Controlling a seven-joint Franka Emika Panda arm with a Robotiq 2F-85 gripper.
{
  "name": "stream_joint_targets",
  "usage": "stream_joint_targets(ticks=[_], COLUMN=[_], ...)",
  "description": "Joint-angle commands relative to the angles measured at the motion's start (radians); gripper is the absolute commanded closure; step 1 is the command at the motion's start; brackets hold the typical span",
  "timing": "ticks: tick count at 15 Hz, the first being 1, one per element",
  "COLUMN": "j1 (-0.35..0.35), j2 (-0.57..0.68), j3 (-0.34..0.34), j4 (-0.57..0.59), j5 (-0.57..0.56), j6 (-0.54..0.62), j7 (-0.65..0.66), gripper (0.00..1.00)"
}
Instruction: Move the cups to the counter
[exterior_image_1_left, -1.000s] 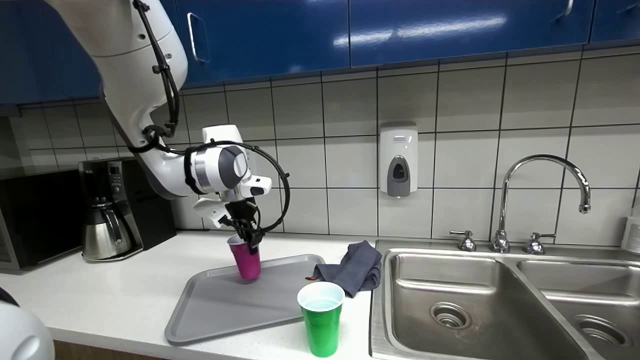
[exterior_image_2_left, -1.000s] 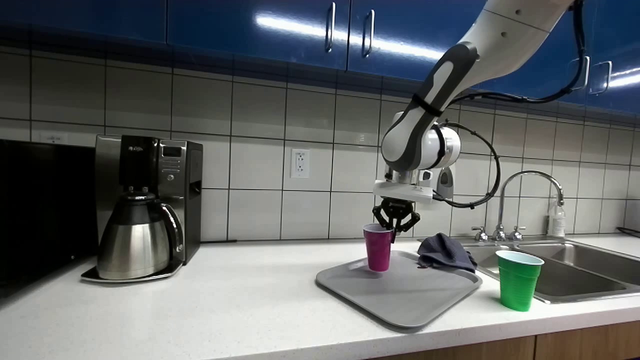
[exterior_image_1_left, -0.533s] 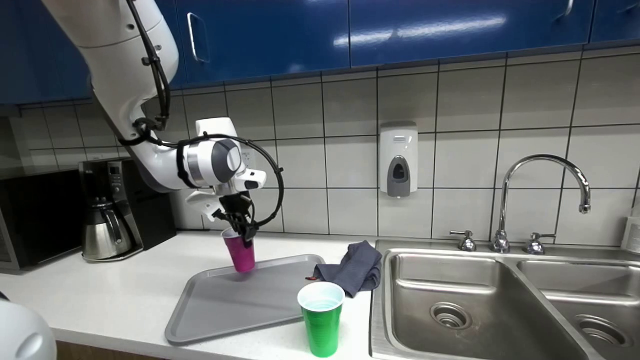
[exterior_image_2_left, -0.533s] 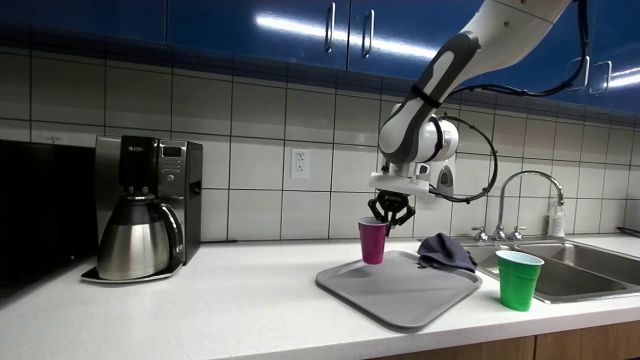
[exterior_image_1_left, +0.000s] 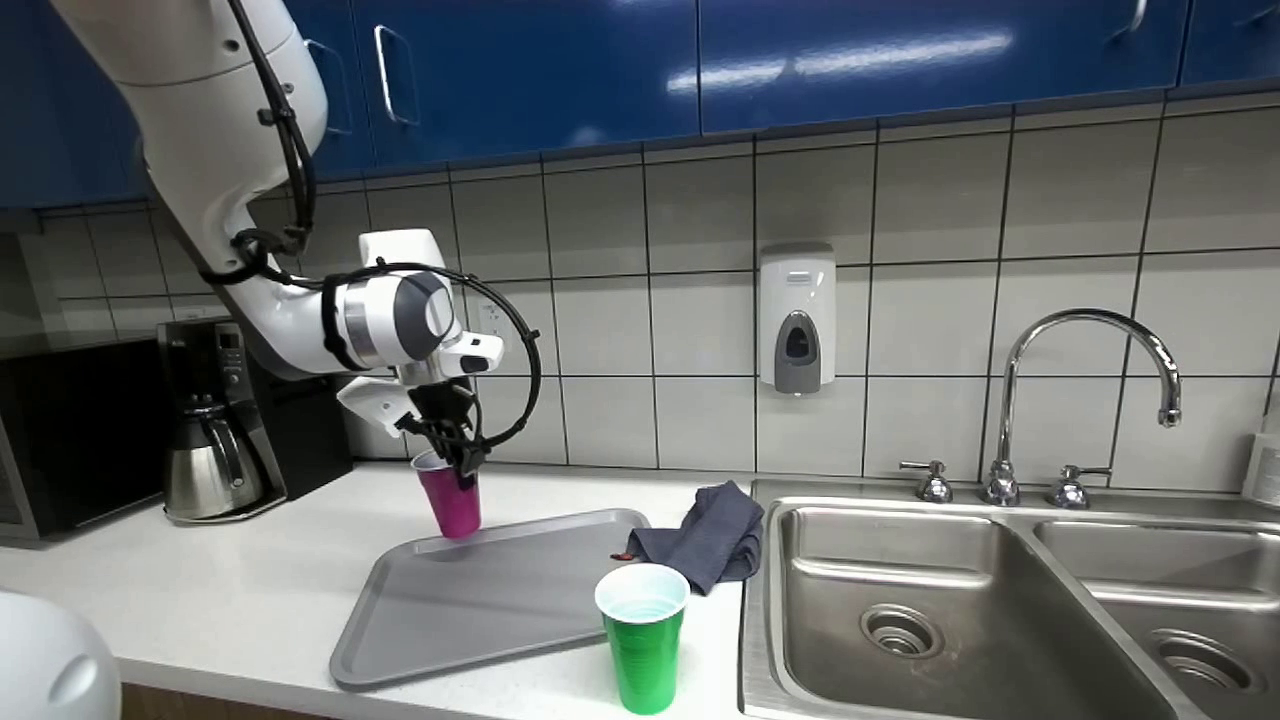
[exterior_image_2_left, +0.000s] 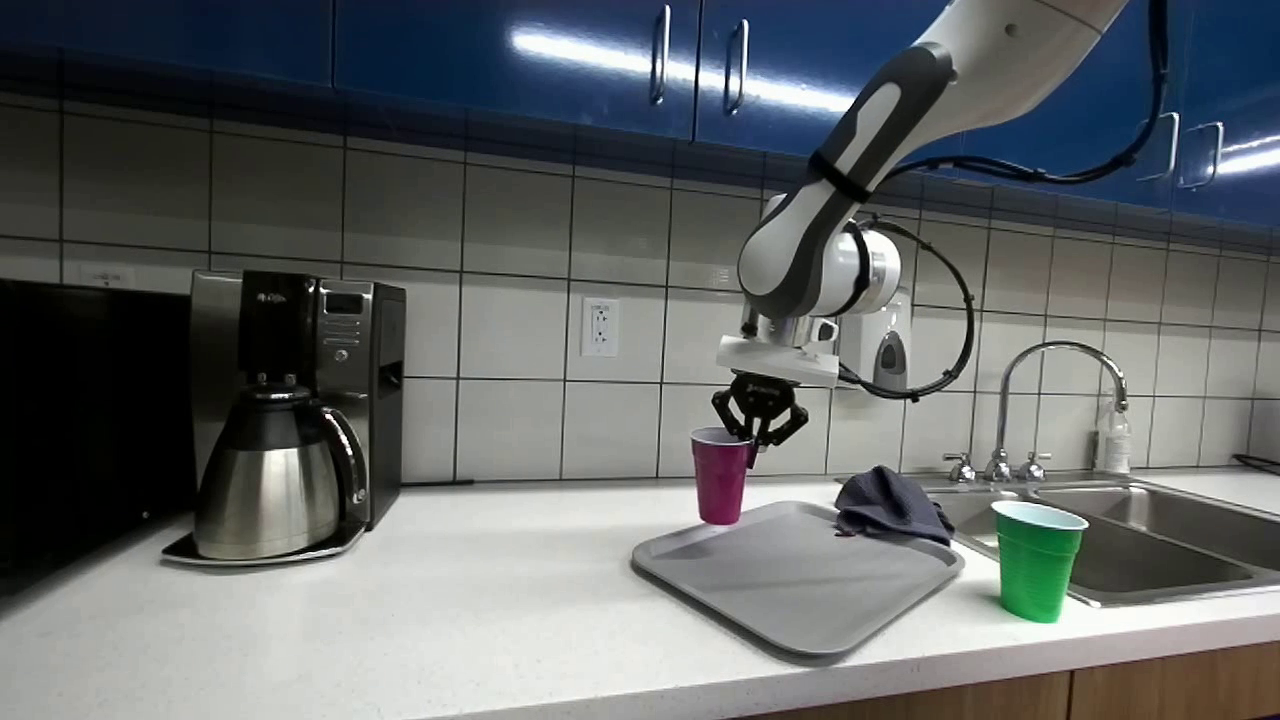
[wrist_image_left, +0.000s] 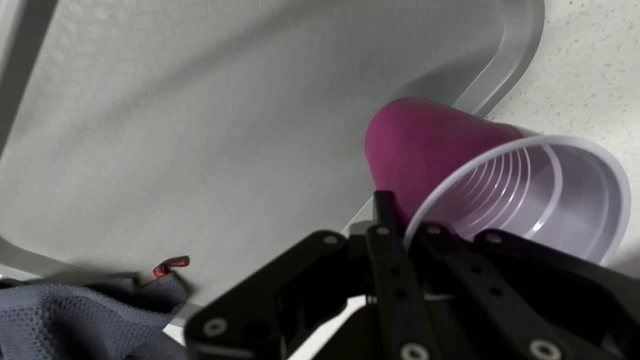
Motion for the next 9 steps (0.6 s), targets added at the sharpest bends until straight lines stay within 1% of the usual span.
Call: stream_joint_targets(ticks=[1,9], j1=[0.015,0.066], j2=[-0.032,-0.035], j3=[0.017,0.054], j4=[-0.017,-0.01], j5=[0.025,0.022], j6=[-0.007,-0.017], j7=[-0.019,0.0], gripper=[0.99,0.99])
